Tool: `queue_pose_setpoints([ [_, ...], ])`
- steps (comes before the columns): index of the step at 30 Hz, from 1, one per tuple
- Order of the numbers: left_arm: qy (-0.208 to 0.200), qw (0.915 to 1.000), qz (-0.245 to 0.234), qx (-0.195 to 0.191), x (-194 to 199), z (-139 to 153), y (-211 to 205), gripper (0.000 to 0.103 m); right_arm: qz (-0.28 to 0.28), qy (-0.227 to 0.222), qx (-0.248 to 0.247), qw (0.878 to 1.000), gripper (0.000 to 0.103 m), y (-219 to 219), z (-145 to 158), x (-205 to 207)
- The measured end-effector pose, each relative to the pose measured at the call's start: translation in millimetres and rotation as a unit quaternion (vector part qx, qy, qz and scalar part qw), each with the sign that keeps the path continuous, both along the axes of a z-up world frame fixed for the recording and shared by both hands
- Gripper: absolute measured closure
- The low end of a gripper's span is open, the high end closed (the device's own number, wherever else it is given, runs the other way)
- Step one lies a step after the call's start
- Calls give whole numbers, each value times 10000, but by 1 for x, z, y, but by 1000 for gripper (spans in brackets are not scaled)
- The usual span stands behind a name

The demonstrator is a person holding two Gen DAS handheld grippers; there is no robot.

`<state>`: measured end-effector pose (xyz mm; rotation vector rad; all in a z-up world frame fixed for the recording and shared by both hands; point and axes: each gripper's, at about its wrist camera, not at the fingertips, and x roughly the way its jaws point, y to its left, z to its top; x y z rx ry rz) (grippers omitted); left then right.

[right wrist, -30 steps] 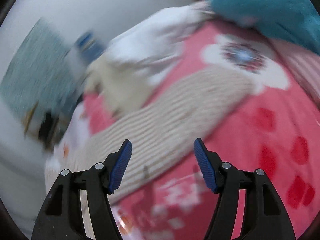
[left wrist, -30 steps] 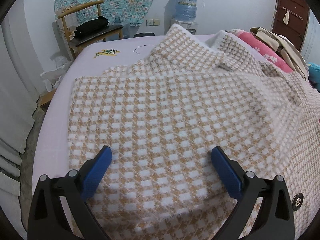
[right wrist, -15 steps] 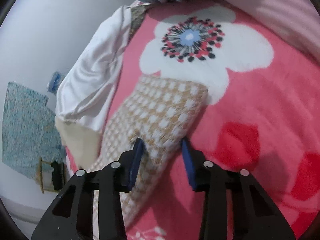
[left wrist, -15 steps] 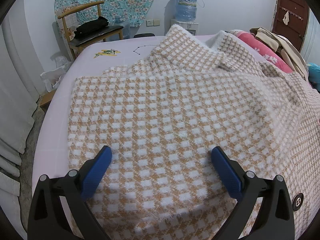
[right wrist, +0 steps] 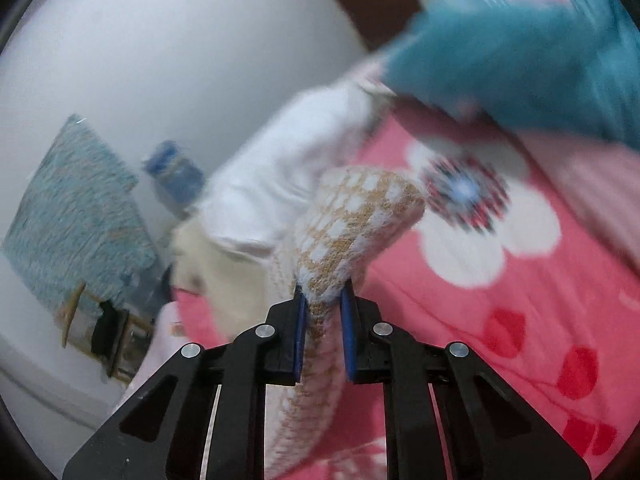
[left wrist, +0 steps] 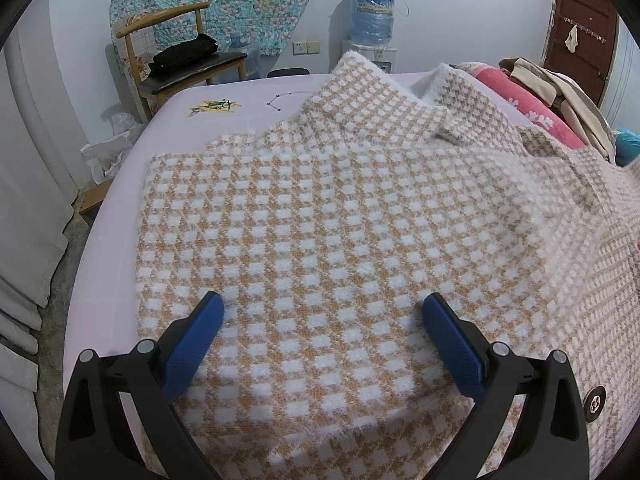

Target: Fold large clothes

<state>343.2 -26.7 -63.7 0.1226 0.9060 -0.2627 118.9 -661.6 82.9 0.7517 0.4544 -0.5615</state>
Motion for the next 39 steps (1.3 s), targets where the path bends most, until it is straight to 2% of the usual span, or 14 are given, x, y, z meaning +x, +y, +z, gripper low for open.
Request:
queue_pose_setpoints([
  [3,-5,10000,-4,-34,1,2,-1,5,445,-161,-681,9966,90,47,52,14],
  [8,-21,9997,-3,-259,-6,11,8,5,1323,-452,-1539,9781,90,145,120,45],
  [11,-38,9983,8,-580,-16,22,21,5,1939,-585,-1946,9597,90,214,148,68],
  [13,-54,9974,-16,-722,-23,28,30,5,2480,-706,-2132,9424,90,269,158,84],
  [16,-84,9963,-55,-856,-36,37,46,5,3280,-794,-2246,9142,90,344,154,107],
  [20,-118,9947,-183,-1007,-55,46,68,5,4315,-489,-2340,8699,83,437,118,135],
  [22,-106,9935,-265,-1098,-63,47,77,5,5086,-85,-2118,8345,40,482,81,152],
  [23,-102,9930,-291,-1140,-67,48,82,5,5304,31,-1984,8242,36,496,64,156],
  [25,-111,9905,-370,-1317,-72,49,92,5,5606,254,-1763,8087,36,506,41,162],
  [27,-154,9884,-421,-1450,-76,52,98,5,5621,359,-1641,8098,36,500,28,165],
  [30,-249,9866,-490,-1535,-71,55,100,5,5342,462,-1423,8320,34,465,18,170],
  [32,-342,9855,-527,-1573,-63,59,96,6,5063,549,-1158,8528,34,433,11,174],
  [35,-423,9832,-508,-1699,-49,63,92,9,4403,743,-809,8911,34,363,-2,176],
  [39,-248,9848,-177,-1707,-8,60,86,23,3713,1004,-492,9218,34,294,-27,168],
])
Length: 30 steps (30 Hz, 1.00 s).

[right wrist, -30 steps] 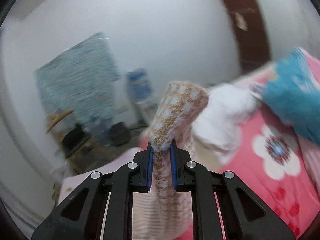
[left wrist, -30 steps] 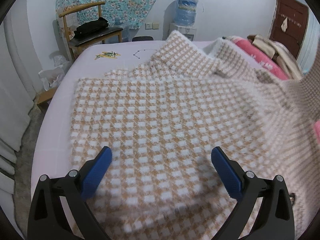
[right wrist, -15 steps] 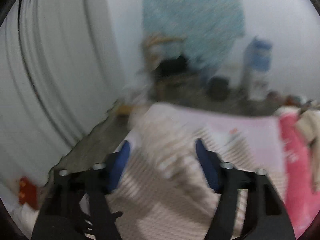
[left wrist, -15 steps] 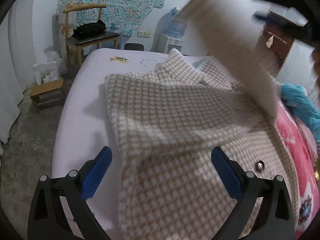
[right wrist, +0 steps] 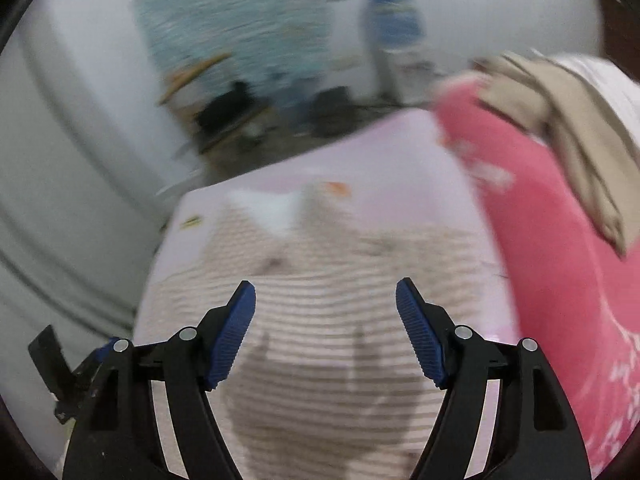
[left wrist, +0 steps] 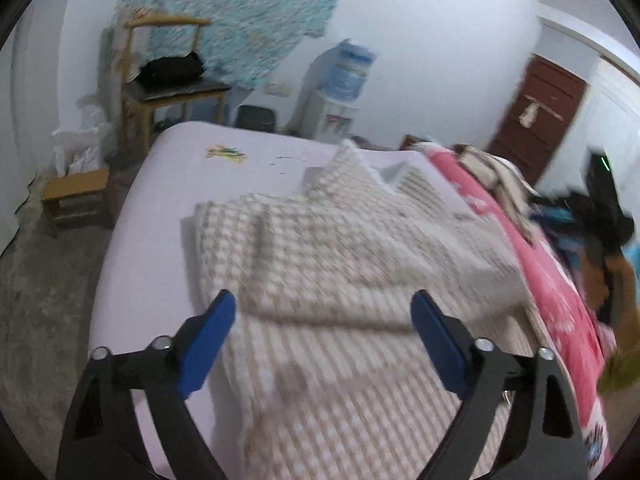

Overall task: Fold large clothes
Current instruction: 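Grasp the folded coat edge with the left gripper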

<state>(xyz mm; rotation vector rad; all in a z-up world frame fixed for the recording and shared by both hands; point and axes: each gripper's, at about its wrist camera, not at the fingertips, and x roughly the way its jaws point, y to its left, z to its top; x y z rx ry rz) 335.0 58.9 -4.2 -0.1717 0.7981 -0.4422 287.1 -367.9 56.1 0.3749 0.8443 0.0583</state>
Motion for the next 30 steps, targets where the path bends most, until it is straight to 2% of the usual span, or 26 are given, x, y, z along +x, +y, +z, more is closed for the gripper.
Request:
queue_pose_setpoints([
  [1,134,9999,78,72,14,-3,-3,30,-144,63,49,9999,34,-12,-8,-1],
  [3,390,9987,213,255,37,-11,-7,35,-386,199,169,9989,34,-35,-22,-3],
  [5,689,9966,236,395,56,-19,-10,45,-570,317,242,9976,34,-53,-38,0],
  [9,1044,9924,289,587,77,-32,-13,48,-676,458,335,9961,34,-65,-56,0],
  [13,1254,9903,320,500,83,-40,-9,50,-623,576,382,9957,37,-71,-68,5],
  [14,1278,9900,360,482,85,-41,-9,54,-611,595,395,9956,37,-71,-68,5],
  [16,1297,9897,425,441,85,-41,-7,62,-580,625,433,9954,38,-71,-75,9],
  [19,1196,9914,338,408,82,-36,-9,92,-565,603,499,9953,39,-73,-81,13],
  [20,1111,9919,334,517,79,-31,-12,95,-569,586,519,9953,39,-73,-80,13],
  [26,312,9972,217,648,40,18,-15,97,-517,542,484,9960,39,-74,-80,12],
  [28,262,9973,320,614,32,23,-8,97,-489,527,445,9964,39,-73,-80,10],
  [30,345,9960,451,683,25,15,0,97,-482,552,426,9964,39,-72,-81,9],
])
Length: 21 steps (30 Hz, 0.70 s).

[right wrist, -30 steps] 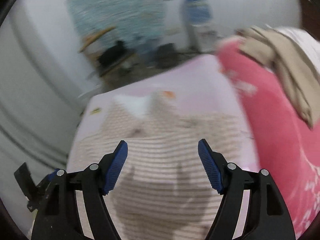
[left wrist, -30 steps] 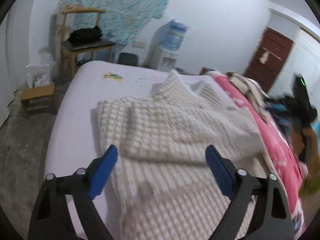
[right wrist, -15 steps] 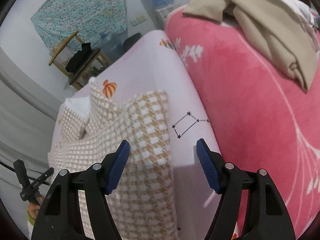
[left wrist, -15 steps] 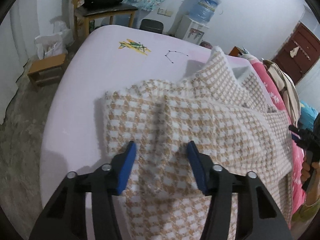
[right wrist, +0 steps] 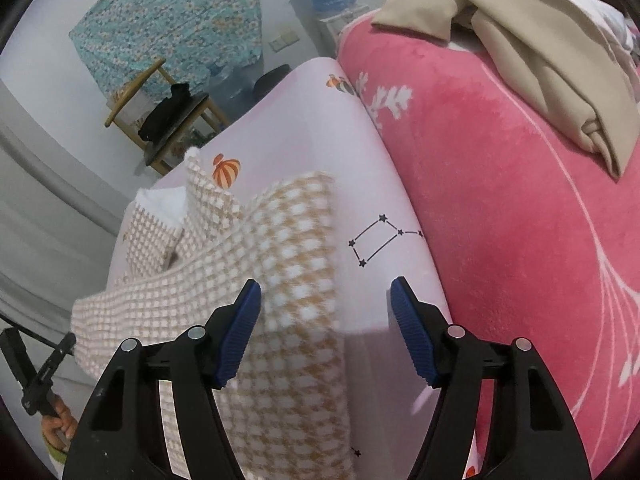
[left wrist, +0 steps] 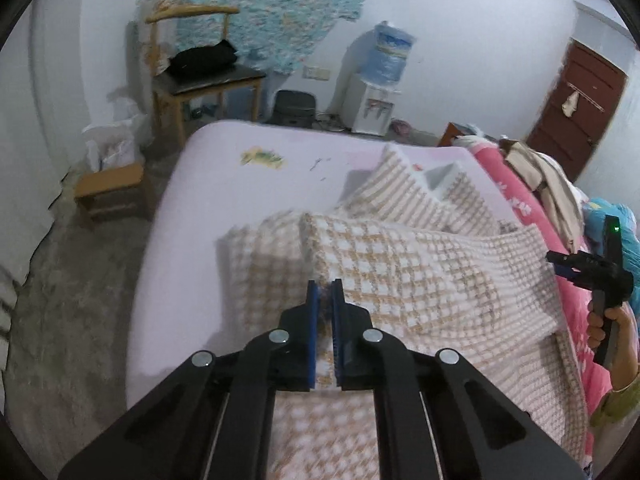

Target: Fold large clothes

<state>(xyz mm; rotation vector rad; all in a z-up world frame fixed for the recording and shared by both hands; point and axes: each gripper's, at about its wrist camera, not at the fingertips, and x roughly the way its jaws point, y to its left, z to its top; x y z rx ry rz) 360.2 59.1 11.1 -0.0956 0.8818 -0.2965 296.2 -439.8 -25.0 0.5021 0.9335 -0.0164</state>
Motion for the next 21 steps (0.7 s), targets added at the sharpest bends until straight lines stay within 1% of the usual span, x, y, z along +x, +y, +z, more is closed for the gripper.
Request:
queue_pose_setpoints([
  [2,152,9996,68,229,-2,-20,5,97,8,51,-26,10000,39,2,-4,1],
  [3,231,9995,83,214,-3,-27,8,97,3,41,-86,10000,40,4,-4,1],
  [4,292,9994,103,128,-4,-36,12,97,26,25,-195,9998,45,7,-3,2],
  [6,248,9996,115,20,-5,-41,16,97,63,23,-321,9995,52,11,-2,4],
  [7,188,9998,107,37,-6,-40,15,97,77,27,-378,9993,55,13,-1,5],
  [8,130,9998,88,105,-7,-40,13,97,94,33,-519,9986,55,16,0,7],
  [9,80,9996,59,257,-7,-40,9,97,100,31,-622,9980,55,19,1,7],
  [12,64,9986,9,525,-6,-44,2,96,197,73,-1061,9941,55,27,1,9],
  [14,-86,9972,-42,740,-9,-44,-2,94,237,80,-1276,9915,55,31,1,9],
  [16,-346,9939,-114,1044,-15,-38,-8,92,213,-2,-1420,9896,55,33,8,4],
  [17,-413,9928,-97,1124,-17,-35,-8,91,195,-119,-1489,9886,55,34,15,-1],
  [18,-577,9911,-33,1196,-20,-28,-7,91,230,-253,-1507,9880,55,36,22,-6],
  [19,-713,9904,1,1185,-23,-21,-6,90,291,-370,-1493,9877,54,38,28,-10],
  [21,-996,9896,-31,1039,-27,-6,-4,89,491,-575,-1454,9865,54,46,39,-16],
])
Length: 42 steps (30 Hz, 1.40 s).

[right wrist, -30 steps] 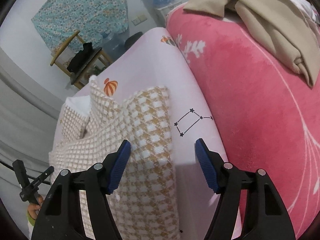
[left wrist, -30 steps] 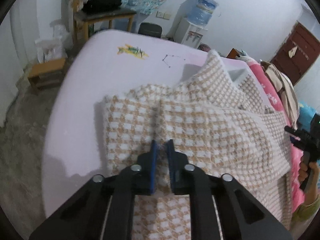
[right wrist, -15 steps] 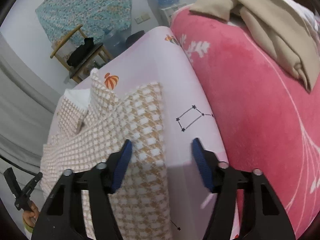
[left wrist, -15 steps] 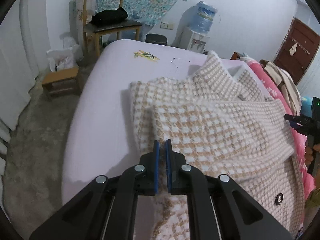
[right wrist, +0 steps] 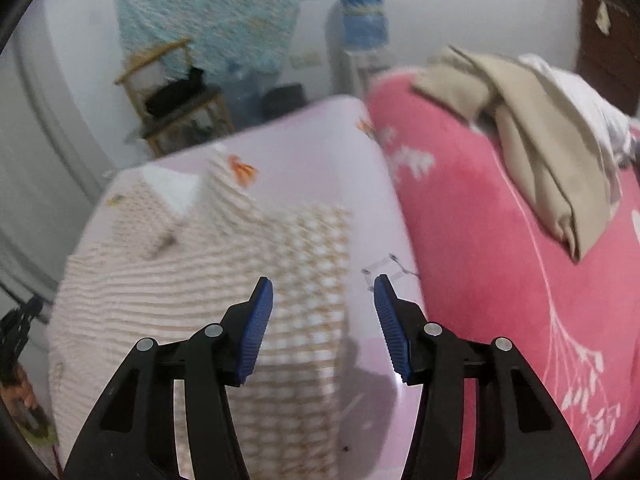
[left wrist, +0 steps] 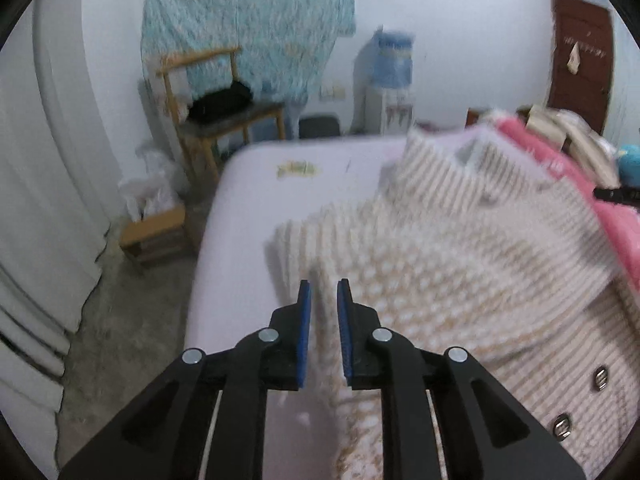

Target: Fold large clothes

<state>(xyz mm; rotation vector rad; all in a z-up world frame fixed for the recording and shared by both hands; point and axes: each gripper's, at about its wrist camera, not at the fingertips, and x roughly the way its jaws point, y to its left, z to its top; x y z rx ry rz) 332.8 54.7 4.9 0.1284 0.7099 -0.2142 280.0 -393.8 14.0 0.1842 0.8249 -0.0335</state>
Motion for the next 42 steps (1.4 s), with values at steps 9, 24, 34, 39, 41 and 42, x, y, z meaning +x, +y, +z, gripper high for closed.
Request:
queue_pose_setpoints([
  [9,863,9960,-142,206,49,-48,-40,81,789,944,-480,9912,55,66,-55,36],
  [24,1002,9889,-1038,366,13,-48,-81,79,1800,889,-750,9768,52,158,-56,0],
  [34,530,9854,-1506,593,-32,-38,-85,66,1905,499,-982,9755,46,180,-42,-37],
  [39,987,9883,-1163,67,-17,-38,-74,65,1498,802,135,9854,42,151,-54,-32],
  [41,868,9903,-1088,41,-28,-22,-71,62,1288,745,473,9877,41,141,-40,-45],
  [42,806,9907,-1093,47,-36,-17,-68,59,1283,684,533,9879,39,139,-35,-52],
])
